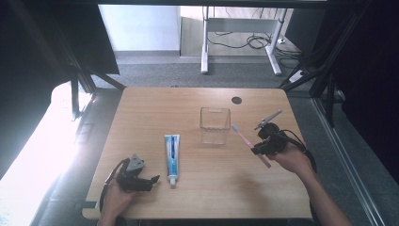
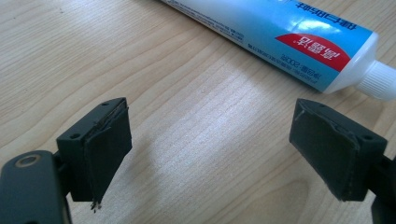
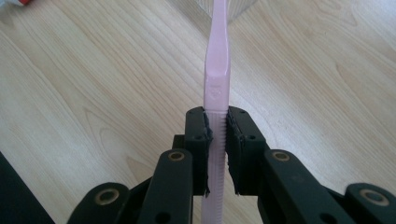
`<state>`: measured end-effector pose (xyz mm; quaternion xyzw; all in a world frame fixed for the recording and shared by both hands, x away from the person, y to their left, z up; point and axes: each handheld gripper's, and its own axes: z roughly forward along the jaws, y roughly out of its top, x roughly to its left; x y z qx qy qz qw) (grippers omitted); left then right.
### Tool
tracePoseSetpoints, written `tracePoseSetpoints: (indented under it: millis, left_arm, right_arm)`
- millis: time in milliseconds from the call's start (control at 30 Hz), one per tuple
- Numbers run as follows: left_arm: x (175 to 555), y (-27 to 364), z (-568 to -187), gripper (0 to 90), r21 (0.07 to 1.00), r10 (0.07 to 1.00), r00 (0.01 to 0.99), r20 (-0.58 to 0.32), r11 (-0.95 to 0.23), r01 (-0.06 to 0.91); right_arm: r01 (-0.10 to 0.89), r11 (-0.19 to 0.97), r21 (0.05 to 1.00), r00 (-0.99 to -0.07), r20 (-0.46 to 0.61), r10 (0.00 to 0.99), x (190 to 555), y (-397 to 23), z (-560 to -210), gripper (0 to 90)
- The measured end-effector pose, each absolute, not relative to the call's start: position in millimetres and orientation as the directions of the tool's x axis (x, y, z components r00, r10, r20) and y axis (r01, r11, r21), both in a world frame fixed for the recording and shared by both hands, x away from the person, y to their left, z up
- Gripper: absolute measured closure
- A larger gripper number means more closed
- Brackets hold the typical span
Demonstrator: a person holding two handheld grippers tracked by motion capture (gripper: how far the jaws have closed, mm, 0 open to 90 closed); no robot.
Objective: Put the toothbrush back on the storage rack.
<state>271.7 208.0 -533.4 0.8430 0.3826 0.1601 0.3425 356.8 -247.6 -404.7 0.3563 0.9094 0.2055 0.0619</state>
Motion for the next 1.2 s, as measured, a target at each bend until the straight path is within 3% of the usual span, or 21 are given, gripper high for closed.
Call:
tracePoseSetpoints:
  millis: [1200]
  left_arm:
    - [270.9, 206.2, -532.3, 12.9, 0.704, 0.746, 0.666, 0.000, -0.473, 0.530]
  right_arm:
    - [0.588, 0.581, 0.563, -0.722, 0.040, 0.691, 393.3, -212.9, -394.7, 79.2]
